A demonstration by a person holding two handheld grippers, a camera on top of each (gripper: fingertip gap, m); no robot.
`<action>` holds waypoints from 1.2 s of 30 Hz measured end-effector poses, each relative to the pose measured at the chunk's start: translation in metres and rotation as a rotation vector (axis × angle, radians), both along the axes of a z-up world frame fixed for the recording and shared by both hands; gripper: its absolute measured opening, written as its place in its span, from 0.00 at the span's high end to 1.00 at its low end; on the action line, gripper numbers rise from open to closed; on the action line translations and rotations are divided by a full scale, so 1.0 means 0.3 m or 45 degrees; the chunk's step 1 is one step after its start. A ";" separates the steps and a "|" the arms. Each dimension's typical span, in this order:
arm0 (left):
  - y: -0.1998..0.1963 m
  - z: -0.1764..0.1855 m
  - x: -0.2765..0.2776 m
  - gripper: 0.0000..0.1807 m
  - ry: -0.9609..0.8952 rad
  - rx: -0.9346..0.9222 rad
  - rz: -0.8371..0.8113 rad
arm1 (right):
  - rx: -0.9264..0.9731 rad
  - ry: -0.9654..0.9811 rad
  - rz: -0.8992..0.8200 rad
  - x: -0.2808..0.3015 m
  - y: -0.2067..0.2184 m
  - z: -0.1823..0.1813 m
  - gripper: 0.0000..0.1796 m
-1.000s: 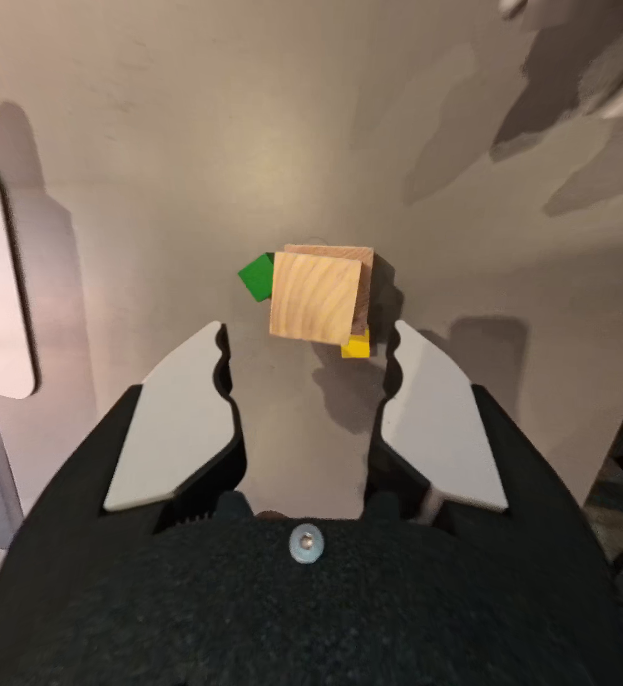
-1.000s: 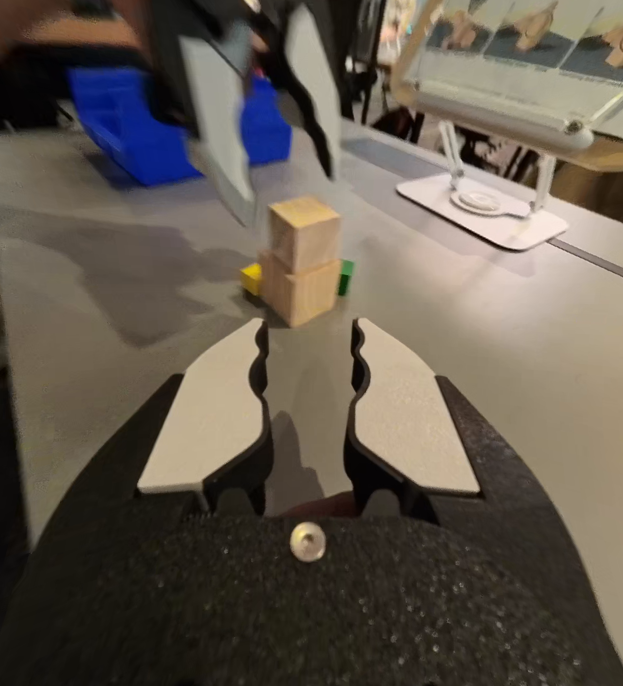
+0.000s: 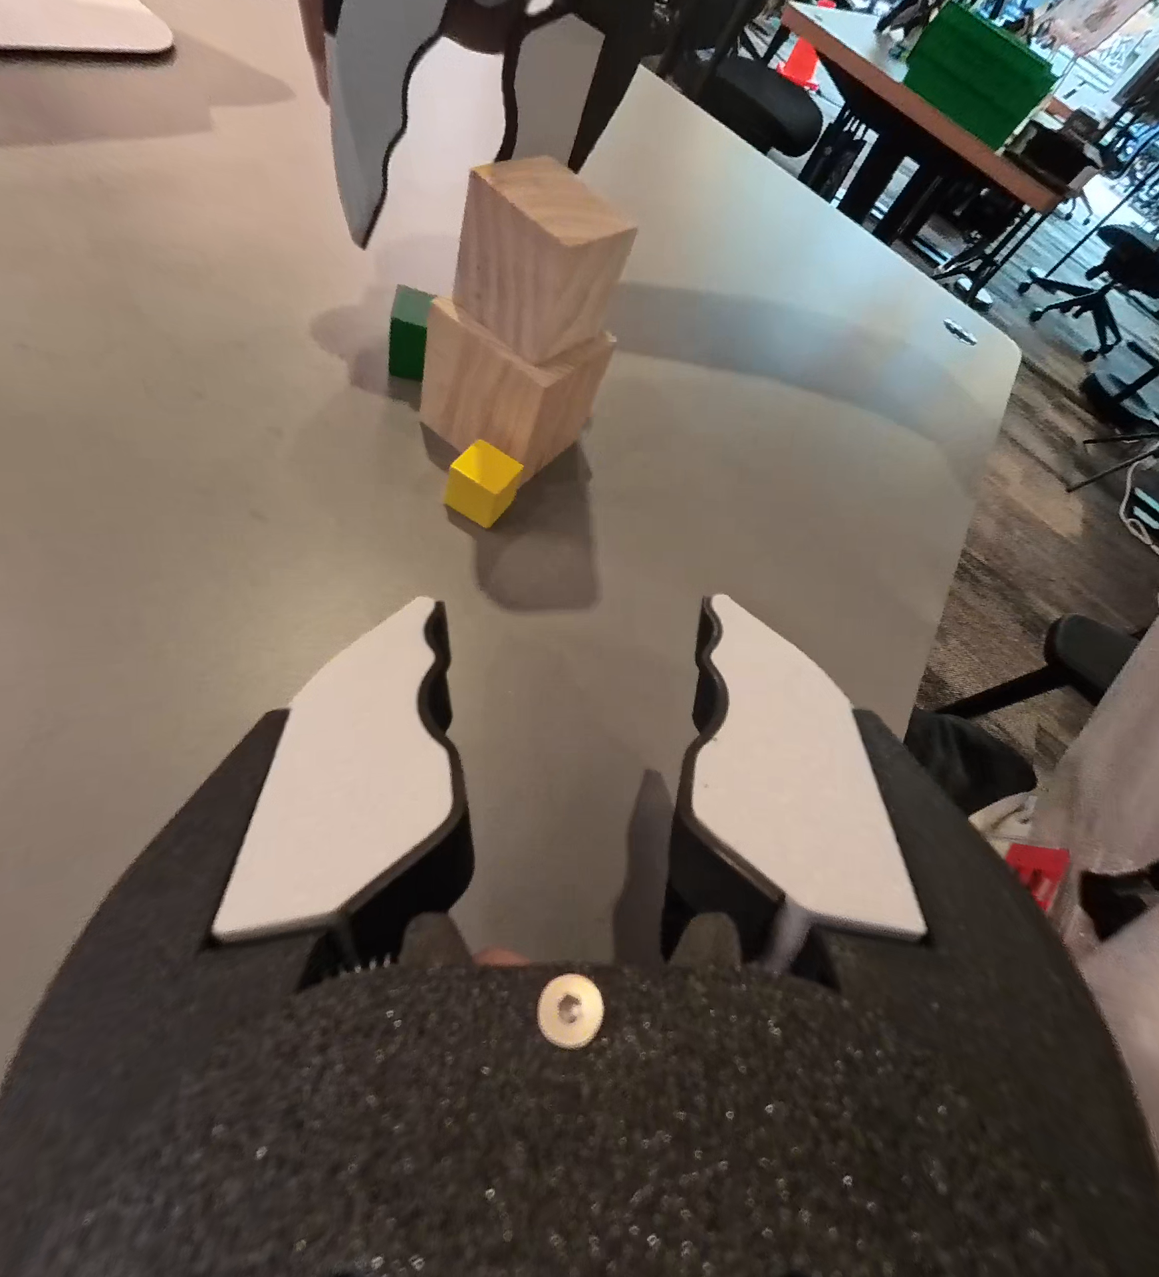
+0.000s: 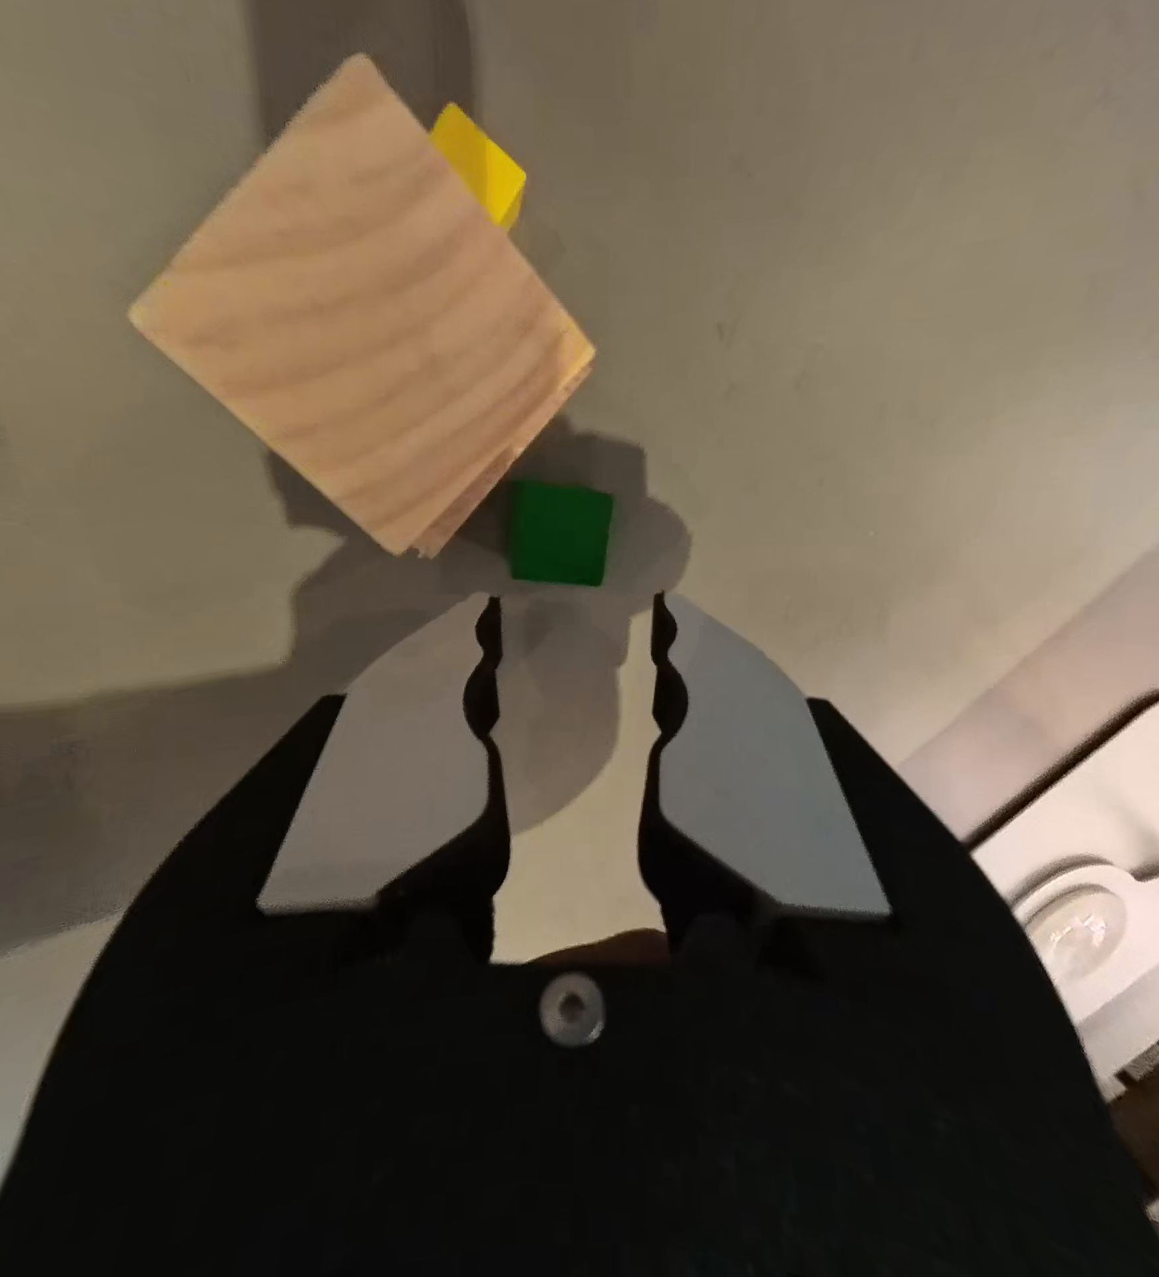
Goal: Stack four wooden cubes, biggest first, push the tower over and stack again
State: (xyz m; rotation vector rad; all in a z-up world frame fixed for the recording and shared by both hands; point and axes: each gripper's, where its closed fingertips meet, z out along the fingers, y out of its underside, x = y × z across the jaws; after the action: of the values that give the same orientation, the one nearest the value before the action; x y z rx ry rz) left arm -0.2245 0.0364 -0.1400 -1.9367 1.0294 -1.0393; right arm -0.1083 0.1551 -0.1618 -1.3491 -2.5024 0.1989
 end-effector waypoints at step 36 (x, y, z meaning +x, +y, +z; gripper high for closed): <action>0.035 -0.039 -0.018 0.64 0.260 0.302 0.191 | -0.102 -0.013 -0.886 -0.053 -0.168 0.259 0.84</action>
State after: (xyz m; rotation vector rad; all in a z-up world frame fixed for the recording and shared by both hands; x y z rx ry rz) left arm -0.2299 0.0468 -0.1518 -1.9169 1.0484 -0.6164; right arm -0.1243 0.1048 -0.0842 -2.1470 -1.8936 0.1368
